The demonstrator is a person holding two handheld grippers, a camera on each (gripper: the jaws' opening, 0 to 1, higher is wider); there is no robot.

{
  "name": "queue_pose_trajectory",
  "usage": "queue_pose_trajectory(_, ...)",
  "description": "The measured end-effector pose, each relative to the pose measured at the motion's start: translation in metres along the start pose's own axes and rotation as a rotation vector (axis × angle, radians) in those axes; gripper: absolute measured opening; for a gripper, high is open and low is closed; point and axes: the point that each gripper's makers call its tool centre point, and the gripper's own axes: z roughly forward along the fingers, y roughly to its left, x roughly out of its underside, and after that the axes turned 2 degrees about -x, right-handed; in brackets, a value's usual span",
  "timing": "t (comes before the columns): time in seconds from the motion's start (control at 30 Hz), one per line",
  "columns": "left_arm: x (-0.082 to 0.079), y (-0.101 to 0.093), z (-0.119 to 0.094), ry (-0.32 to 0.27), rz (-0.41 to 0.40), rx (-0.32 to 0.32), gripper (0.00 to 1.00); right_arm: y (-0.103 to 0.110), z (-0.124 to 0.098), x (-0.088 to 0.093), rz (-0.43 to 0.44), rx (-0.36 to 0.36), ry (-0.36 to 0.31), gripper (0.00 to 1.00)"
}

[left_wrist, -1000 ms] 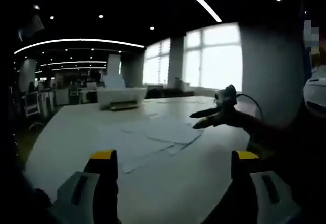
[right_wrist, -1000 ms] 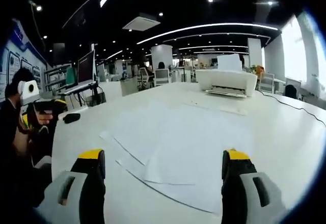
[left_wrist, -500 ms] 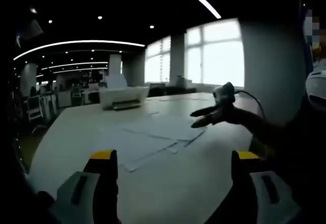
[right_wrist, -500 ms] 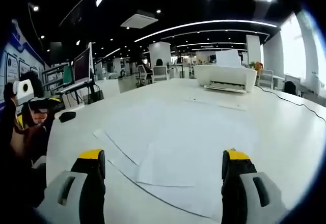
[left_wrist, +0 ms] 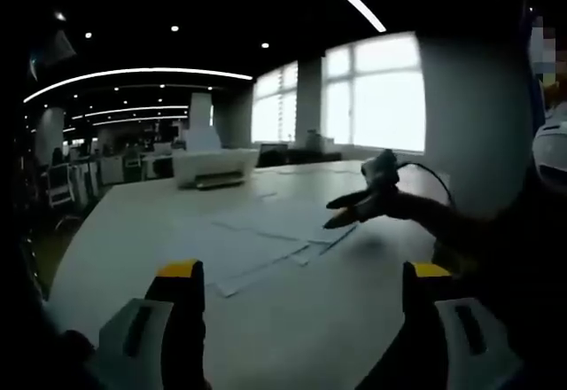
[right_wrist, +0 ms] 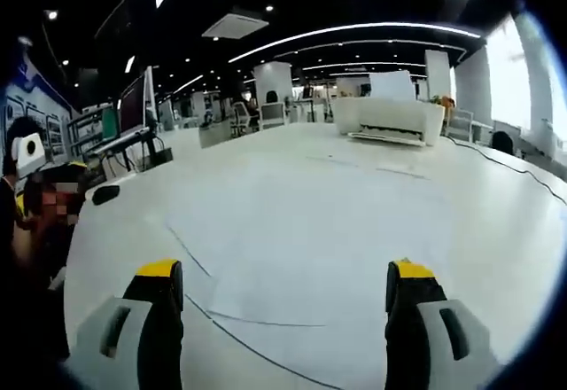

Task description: Organize the stack of printing papers by aligning and flattening the scattered papers on the table

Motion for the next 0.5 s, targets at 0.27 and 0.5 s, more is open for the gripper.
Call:
queue_pose_trajectory(0.27,0.0016,0.0001,-0.0002,0.004,0.001,-0.001,0.95,-0.0026,0.0065,0.0081,-0.02,0.027,0.023,0.9)
queue_pose_trajectory(0.5,0.0033,-0.0003,0.0,0.008,0.002,0.001,0.95,-0.0016,0.011,0.0059,-0.034,0.024,0.002,0.9)
